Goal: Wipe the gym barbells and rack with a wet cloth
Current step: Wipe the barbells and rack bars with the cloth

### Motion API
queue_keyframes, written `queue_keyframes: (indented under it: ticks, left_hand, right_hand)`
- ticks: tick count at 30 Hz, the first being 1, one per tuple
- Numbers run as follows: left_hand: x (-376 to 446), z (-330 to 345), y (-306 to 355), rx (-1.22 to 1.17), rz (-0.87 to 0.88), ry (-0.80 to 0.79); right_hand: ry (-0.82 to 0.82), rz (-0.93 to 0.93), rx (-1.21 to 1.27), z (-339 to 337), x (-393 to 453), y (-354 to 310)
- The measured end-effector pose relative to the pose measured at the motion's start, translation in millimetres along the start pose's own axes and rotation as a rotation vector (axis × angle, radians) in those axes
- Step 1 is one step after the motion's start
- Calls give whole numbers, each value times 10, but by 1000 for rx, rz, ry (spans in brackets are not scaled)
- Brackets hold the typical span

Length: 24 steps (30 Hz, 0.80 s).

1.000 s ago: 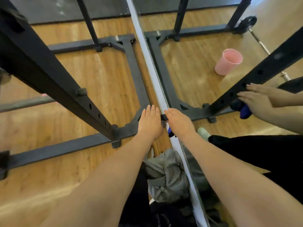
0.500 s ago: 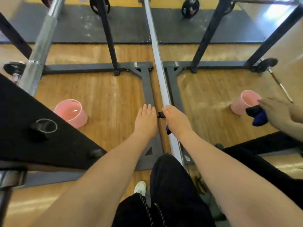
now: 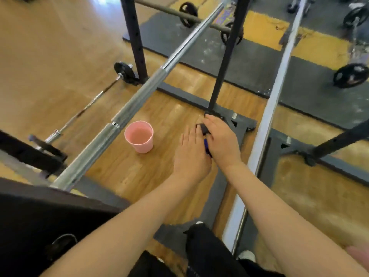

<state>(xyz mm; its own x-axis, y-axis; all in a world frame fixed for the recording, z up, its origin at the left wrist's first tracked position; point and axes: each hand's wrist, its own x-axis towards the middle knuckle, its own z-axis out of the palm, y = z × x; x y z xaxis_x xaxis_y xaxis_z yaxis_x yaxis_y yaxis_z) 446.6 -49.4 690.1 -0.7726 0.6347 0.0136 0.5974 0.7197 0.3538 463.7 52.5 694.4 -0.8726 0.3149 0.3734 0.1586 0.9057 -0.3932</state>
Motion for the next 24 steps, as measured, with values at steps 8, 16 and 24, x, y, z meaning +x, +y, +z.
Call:
queue_keyframes:
  ticks: [8, 16, 24]
  left_hand:
    - [498, -852, -120, 82, -305, 397]
    - [131, -1178, -783, 165, -620, 296]
    - [-111, -1161, -1027, 176, -684, 120]
  right_hand:
    - [4, -427, 252, -114, 1210, -480]
    - [-35, -670, 426, 70, 1359, -1101]
    - [-368, -882, 329, 451, 1216, -1344]
